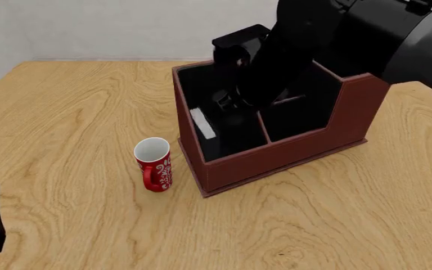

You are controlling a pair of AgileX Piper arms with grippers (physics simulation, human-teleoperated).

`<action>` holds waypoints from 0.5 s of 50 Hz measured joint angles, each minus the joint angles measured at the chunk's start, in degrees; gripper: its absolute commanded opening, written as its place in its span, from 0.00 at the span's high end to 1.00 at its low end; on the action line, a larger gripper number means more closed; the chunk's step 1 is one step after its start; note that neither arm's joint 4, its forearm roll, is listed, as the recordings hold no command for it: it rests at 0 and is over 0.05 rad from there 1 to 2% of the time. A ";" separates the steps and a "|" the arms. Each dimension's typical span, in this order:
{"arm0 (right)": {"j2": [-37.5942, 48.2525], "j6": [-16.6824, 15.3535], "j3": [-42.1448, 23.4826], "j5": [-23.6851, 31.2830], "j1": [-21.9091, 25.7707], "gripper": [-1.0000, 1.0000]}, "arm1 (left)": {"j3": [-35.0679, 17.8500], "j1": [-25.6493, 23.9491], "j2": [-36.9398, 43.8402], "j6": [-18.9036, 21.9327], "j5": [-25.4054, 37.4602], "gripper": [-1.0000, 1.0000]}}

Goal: Pick up the book and place it in the left compartment of the caddy.

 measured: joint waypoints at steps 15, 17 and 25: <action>-3.24 -0.15 -1.24 0.00 -1.53 0.00 | -1.14 -0.79 0.00 -0.11 0.44 0.00; -3.94 -0.04 -1.33 0.00 -1.72 0.00 | -1.30 -1.00 0.00 -0.10 0.55 0.00; -7.33 0.84 -1.18 0.00 -2.21 0.00 | -1.71 -2.07 0.00 0.07 0.89 0.00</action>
